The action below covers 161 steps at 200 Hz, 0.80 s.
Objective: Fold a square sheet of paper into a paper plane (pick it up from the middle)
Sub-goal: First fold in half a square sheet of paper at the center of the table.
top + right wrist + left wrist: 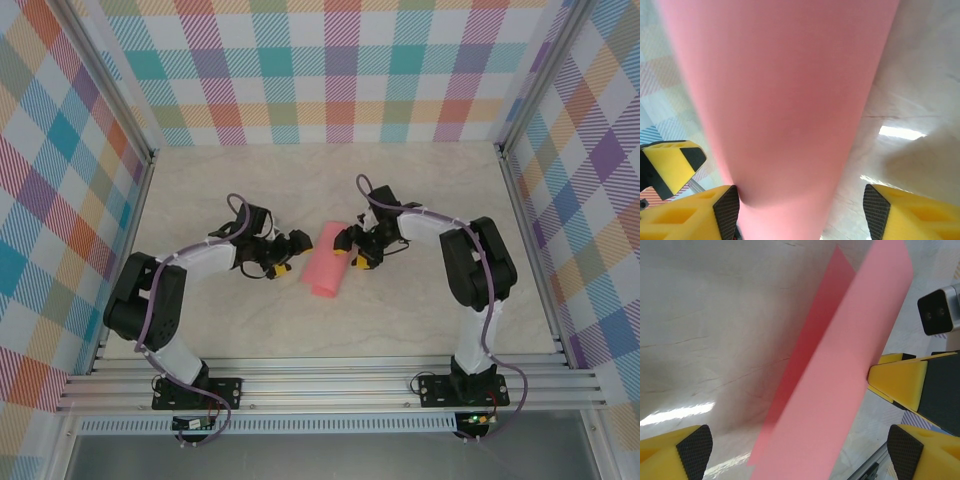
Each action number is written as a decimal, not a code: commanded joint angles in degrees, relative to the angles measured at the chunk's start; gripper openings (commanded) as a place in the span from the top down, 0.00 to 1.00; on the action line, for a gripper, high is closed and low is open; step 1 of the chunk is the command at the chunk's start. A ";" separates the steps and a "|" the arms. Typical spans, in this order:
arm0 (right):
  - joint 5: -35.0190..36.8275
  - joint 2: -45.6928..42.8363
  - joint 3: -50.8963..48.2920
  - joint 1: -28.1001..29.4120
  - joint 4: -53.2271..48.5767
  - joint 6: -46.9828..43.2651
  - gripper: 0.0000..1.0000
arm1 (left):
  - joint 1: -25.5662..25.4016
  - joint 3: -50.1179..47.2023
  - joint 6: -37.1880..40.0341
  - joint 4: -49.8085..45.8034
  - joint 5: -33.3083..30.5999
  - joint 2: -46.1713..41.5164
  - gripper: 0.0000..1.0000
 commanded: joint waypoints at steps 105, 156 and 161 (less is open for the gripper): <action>1.51 -4.70 -6.33 -0.58 2.35 2.56 0.29 | -3.08 11.06 8.22 -5.30 9.45 9.33 0.36; 1.47 -5.81 -7.84 -0.56 4.66 4.60 0.29 | -4.55 12.35 9.89 -6.39 11.26 12.09 0.42; 1.65 -5.92 -7.98 -0.57 4.75 4.74 0.29 | -4.77 12.59 9.97 -6.41 11.46 12.31 0.44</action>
